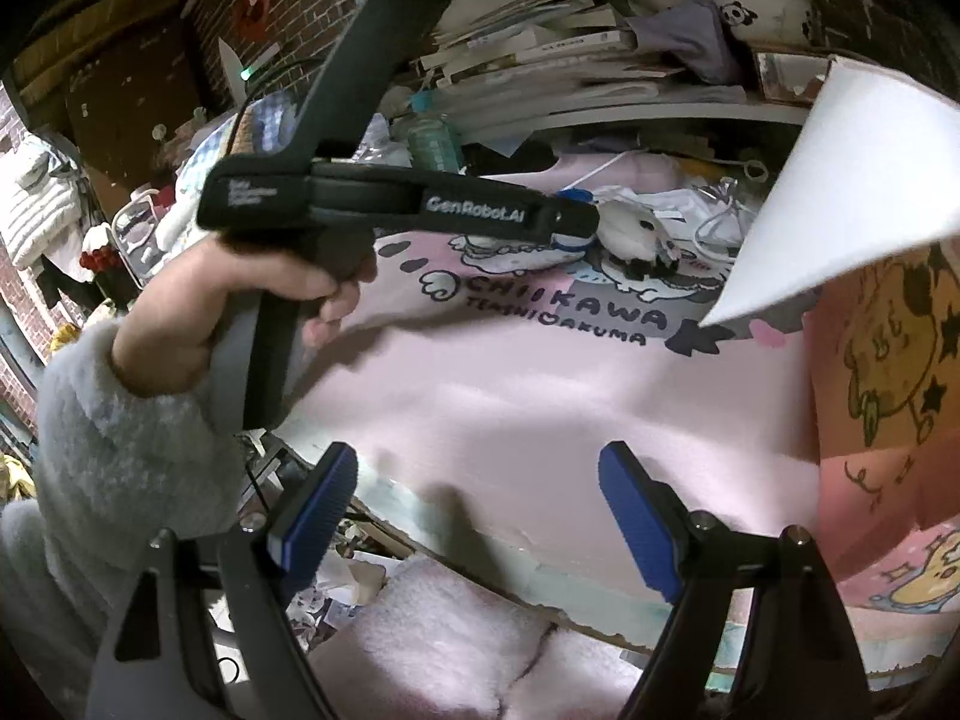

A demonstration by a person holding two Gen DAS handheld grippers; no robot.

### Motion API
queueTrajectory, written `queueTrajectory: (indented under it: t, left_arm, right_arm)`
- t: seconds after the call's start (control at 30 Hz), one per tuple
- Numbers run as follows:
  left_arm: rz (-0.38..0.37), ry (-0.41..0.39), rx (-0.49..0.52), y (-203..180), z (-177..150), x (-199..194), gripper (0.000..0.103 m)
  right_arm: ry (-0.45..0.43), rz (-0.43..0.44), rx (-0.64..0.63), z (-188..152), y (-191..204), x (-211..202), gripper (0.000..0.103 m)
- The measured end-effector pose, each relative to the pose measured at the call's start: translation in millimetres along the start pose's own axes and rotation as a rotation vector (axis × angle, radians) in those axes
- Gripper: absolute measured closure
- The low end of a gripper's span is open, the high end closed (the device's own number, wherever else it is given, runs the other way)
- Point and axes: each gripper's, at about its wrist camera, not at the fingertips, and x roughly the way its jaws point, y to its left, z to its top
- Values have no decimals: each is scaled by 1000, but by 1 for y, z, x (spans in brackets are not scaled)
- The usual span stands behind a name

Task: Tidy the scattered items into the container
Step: 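Reach the left tool toward the blue-capped white bottle, then close the left tool around the blue-capped white bottle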

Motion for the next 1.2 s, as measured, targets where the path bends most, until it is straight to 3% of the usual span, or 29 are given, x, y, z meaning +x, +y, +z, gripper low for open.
queueTrajectory:
  t: [0.03,0.1,0.43,0.47,0.5,0.53,0.9,1.2]
  left_arm:
    - [8,6,3,0,1,3,53]
    - [20,26,7,0,4,7,64]
    - [48,70,13,0,9,24,67]
    - [51,75,14,-1,9,25,70]
    - [52,81,17,-2,9,27,79]
    - [52,87,20,-2,9,28,80]
    - [54,84,29,-6,7,17,80]
    - [67,24,55,-14,9,-22,80]
  right_arm:
    - [1,4,4,0,-2,0,22]
    - [-4,13,7,-1,-5,0,22]
    - [-19,25,-20,-2,-5,1,22]
    - [-20,27,-21,-2,-5,1,22]
    - [-20,29,-22,-2,-5,1,22]
    - [-20,30,-22,-2,-5,1,22]
    - [-24,33,-14,-2,-6,0,22]
    - [-40,12,13,-3,-7,-2,22]
